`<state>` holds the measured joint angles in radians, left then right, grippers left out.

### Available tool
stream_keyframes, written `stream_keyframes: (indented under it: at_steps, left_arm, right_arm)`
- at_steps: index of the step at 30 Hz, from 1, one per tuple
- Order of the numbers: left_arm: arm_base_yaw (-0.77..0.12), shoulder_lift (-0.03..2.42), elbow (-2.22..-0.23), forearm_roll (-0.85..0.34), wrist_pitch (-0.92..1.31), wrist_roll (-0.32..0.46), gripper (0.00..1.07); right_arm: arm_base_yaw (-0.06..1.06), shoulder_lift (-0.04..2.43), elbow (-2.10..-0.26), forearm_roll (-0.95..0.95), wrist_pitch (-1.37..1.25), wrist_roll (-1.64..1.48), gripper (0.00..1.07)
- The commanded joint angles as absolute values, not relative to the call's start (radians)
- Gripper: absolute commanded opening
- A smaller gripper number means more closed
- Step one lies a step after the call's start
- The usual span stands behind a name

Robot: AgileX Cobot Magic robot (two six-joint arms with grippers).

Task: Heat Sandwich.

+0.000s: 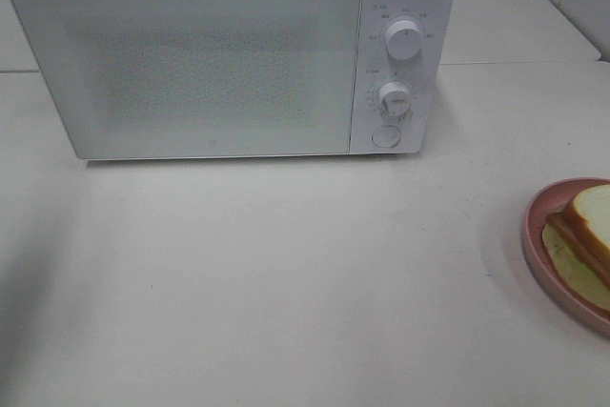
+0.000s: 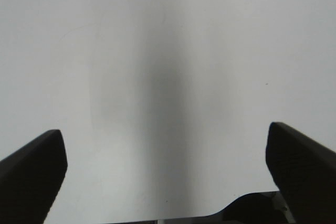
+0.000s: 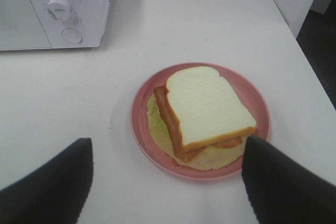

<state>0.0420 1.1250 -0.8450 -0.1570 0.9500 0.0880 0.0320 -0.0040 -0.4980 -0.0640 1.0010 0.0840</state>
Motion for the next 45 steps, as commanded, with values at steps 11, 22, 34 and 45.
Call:
stream_keyframes:
  at_steps: [11,22,34,45]
  left_arm:
    - [0.045,0.750,-0.642,-0.061,0.975,0.012,0.98]
    - [0.045,0.397,-0.543,-0.055,0.967,0.016,0.98]
    - [0.010,0.321,-0.545,-0.067,0.983,0.016,0.98]
    - [0.002,0.218,-0.515,-0.069,1.071,0.009,0.98]
  right_arm:
    - [0.023,-0.031,-0.498,-0.071,0.995,0.071,0.75]
    - [0.023,-0.031,-0.498,-0.071,0.995,0.072,0.75]
    - [0.023,-0.031,-0.498,-0.071,0.995,0.072,0.75]
    - [0.023,-0.031,-0.498,-0.071,0.995,0.072,0.75]
